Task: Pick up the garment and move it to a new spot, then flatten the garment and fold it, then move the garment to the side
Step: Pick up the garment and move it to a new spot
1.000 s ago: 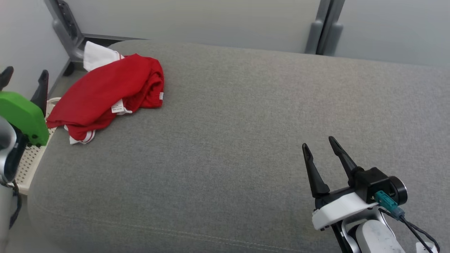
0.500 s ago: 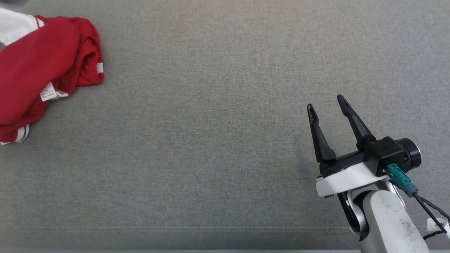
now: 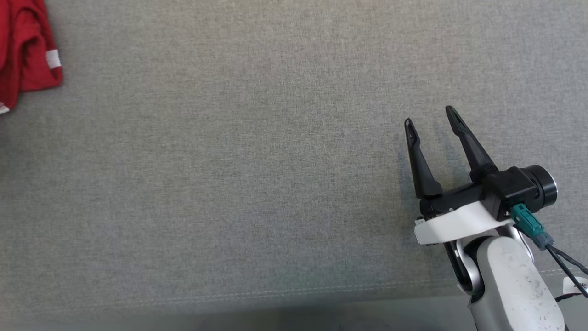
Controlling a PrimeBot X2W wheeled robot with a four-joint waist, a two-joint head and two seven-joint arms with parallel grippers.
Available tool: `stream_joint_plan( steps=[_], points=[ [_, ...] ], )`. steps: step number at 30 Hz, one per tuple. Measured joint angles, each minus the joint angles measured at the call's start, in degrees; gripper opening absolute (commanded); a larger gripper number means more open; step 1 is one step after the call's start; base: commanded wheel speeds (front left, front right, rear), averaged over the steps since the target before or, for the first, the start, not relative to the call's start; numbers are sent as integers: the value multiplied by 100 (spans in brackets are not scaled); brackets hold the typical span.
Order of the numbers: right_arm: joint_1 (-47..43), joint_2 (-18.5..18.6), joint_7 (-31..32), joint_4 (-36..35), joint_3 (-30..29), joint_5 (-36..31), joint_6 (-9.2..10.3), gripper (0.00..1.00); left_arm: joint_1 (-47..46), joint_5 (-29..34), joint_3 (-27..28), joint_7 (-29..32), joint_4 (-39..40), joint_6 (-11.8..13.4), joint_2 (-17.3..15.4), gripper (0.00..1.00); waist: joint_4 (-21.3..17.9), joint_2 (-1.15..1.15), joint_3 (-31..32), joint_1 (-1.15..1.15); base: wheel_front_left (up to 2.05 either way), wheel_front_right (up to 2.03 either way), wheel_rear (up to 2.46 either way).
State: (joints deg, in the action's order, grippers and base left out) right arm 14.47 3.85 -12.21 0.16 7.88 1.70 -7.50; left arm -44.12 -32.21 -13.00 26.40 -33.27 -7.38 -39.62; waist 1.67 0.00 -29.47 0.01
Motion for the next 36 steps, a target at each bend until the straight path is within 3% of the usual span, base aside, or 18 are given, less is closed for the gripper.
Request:
stream_joint_plan(
  steps=[9,10,11,15,16,25,36],
  points=[
    [86,-5,-8,3,-30,-46,0,100,-99,323,-148,-481,-234,149,-146,100,-54,0,-308,0,0,0,0],
    [91,-7,-9,3,-36,-60,0,100,-129,378,-162,-567,-256,194,-153,87,-47,0,-313,0,0,0,0],
    [93,-7,-16,4,-38,-74,0,100,-152,416,-170,-643,-288,230,-158,53,-41,0,-316,0,0,0,0],
    [101,-19,-15,5,-38,-90,0,100,-248,436,-170,-893,-435,254,-115,4,-21,0,-303,0,0,0,0],
    [102,-23,-16,8,-41,-90,0,100,-289,417,-165,-945,-457,252,-94,0,-16,0,-294,0,0,0,0],
    [101,-41,-52,137,-64,-79,0,100,-594,89,-86,-1185,-390,133,91,0,31,0,-79,-1,0,0,0],
    [69,-85,-176,427,-64,66,0,100,-731,-51,-126,-1277,337,75,-7,0,40,0,472,-1,0,0,0]
  ],
)
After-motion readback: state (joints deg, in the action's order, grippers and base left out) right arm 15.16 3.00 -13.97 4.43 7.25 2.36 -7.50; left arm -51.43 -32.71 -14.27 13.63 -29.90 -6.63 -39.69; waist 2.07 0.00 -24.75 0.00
